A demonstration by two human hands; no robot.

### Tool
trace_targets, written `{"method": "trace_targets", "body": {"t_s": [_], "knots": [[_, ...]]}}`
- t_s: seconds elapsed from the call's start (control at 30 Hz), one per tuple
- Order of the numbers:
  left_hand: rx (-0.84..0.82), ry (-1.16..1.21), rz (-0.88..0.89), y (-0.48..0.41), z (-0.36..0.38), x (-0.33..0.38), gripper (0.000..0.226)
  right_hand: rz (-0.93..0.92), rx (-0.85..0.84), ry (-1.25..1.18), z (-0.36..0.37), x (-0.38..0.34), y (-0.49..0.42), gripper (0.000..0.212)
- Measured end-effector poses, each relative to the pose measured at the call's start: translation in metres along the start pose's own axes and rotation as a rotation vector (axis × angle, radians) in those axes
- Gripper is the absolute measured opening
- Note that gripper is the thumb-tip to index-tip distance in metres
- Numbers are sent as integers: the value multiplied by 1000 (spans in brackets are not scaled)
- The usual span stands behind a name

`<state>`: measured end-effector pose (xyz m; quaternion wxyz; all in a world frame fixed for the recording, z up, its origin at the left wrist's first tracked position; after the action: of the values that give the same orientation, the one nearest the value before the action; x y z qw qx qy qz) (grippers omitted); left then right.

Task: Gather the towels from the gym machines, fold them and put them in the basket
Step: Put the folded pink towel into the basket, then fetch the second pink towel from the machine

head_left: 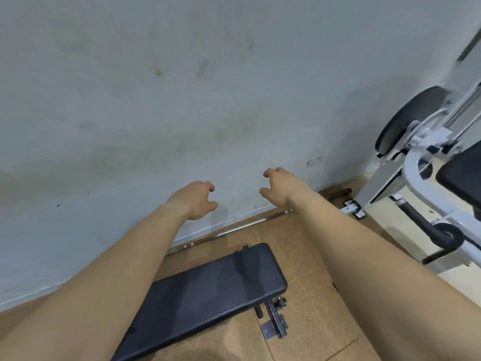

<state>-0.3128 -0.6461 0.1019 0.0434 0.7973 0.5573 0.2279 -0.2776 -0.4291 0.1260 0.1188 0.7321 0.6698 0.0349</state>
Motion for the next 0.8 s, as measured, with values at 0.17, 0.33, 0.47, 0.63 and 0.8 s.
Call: {"method": "trace_targets", "body": {"t_s": [0.17, 0.33, 0.47, 0.63, 0.8], "knots": [[-17, -65, 125, -8, -13, 76, 57, 165, 34, -20, -32, 77, 47, 56], [-69, -106, 281, -16, -4, 148, 60, 345, 55, -19, -42, 135, 114, 53], [-122, -144, 442, -9, 19, 215, 61, 502, 72, -15, -41, 175, 178, 52], [-184, -188, 630, 18, 53, 303, 62, 677, 93, -34, -38, 220, 254, 52], [-220, -223, 801, 55, 89, 405, 61, 819, 153, -41, -37, 272, 337, 47]]}}
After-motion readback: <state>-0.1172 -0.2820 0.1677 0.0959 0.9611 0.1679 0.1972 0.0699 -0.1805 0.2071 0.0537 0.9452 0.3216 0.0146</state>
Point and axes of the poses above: each hand's wrist, its own y-axis away from the middle knuckle, its own z-axis out of the palm, x = y × z, the point moved 8 cm from there along -y, towards the middle knuckle, and after that the axes turned 5 degrees about y, right-handed, at the moved point
